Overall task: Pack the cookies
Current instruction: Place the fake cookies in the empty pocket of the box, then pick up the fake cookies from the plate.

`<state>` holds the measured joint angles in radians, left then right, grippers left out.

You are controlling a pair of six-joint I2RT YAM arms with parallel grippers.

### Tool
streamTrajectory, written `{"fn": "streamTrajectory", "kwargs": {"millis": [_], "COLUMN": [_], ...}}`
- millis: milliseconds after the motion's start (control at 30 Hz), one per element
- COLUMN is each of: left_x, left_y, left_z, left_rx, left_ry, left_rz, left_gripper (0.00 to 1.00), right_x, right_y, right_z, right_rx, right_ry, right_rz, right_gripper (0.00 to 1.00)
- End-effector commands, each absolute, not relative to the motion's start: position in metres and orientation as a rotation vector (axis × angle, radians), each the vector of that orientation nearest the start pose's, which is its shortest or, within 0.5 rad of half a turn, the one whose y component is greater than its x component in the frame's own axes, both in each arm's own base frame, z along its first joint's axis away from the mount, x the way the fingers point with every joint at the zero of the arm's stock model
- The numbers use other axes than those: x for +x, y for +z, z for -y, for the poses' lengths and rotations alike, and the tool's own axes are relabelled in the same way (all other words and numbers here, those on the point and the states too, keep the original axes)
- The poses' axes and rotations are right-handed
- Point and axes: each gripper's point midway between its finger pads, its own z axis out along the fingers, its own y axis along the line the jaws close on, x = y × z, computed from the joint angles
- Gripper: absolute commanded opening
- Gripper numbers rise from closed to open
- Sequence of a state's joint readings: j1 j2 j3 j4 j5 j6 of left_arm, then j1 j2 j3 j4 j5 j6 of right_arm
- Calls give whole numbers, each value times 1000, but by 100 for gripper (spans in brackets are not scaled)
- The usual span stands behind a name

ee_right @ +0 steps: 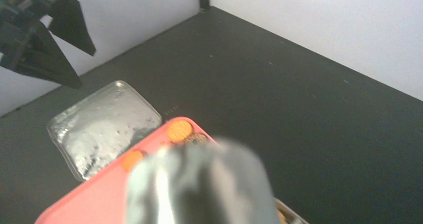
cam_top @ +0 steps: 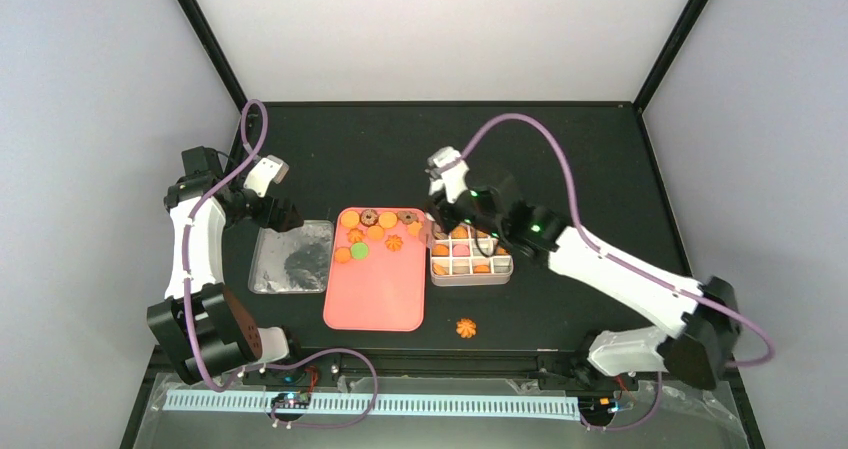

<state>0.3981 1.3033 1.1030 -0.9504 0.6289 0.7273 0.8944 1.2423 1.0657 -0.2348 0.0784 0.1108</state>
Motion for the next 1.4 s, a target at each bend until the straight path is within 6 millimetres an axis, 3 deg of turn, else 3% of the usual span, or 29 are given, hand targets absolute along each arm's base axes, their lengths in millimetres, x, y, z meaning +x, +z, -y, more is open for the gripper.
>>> {"fn": "streamTrajectory", "kwargs": {"millis": [0, 133, 300, 667, 1000, 1233, 1367], "left_x": [304, 303, 302, 303, 303, 304, 303], "left_y": [188, 189, 187, 188, 184, 183, 181], "left_z": [-21, -22, -25, -24, -26, -26, -27], "left_rx": [579, 576, 575, 570, 565, 566, 566], "left_ry": [-379, -361, -339, -347, -342, -347, -341], "left_rz": [-2370, -2377, -2390, -2387, -2399, -2400, -2404], "left_gripper": [99, 99, 99, 99, 99, 99, 99], "right_x": [277, 293, 305, 295, 292, 299, 300], "right_y": [294, 281, 262, 223, 206, 190, 192], "right_z": [-370, -405, -432, -489, -515, -517, -518], "right_rx": [-819, -872, -915, -1045, -1079, -1071, -1052], "right_ry": [678, 695, 701, 727, 764, 722, 734], "right_rz": [-1816, -1840, -1863, -1879, -1883, -1896, -1875], "right_gripper": [37, 37, 37, 40, 40, 40, 40]}}
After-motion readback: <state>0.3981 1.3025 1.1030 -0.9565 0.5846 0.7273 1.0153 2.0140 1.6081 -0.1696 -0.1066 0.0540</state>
